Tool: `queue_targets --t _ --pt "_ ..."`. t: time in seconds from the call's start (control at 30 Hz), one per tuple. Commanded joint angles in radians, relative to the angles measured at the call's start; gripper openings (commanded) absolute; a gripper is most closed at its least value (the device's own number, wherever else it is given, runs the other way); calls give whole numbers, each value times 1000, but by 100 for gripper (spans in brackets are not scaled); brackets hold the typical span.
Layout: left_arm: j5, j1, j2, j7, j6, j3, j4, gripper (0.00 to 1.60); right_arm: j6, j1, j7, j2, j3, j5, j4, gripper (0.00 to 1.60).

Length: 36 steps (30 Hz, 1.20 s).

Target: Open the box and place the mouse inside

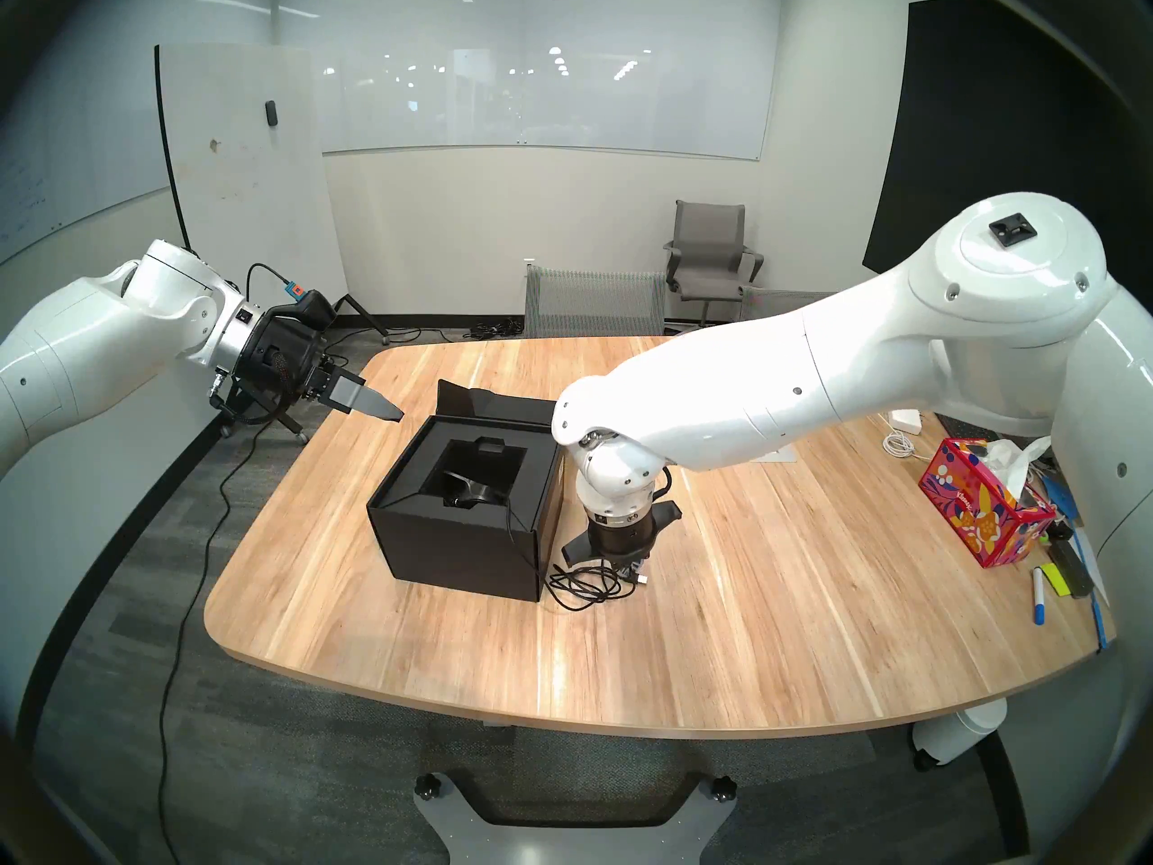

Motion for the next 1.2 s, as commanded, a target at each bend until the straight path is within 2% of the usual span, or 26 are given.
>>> queue_targets --t 0.0,0.43,0.6,0.73,0.83,1.17 --pt "-7 -18 1 -16 -1 -14 -2 160 70 101 -53 -14 23 -1 36 0" --pt "-7 -18 1 -16 -1 -14 -2 160 235 173 -107 -48 52 -1 144 0" --pt "-8 -18 1 -15 -1 -14 -2 160 307 210 -71 -73 50 -1 200 0" --pt "-8 -18 1 -14 -1 -14 -3 160 310 236 -23 -96 49 -20 239 0" --pt "-8 -18 1 -14 -1 -14 -3 160 310 258 1 -138 48 -36 281 0" --pt "-8 -19 1 -17 -1 -13 -2 160 310 302 31 -199 10 -30 338 0"
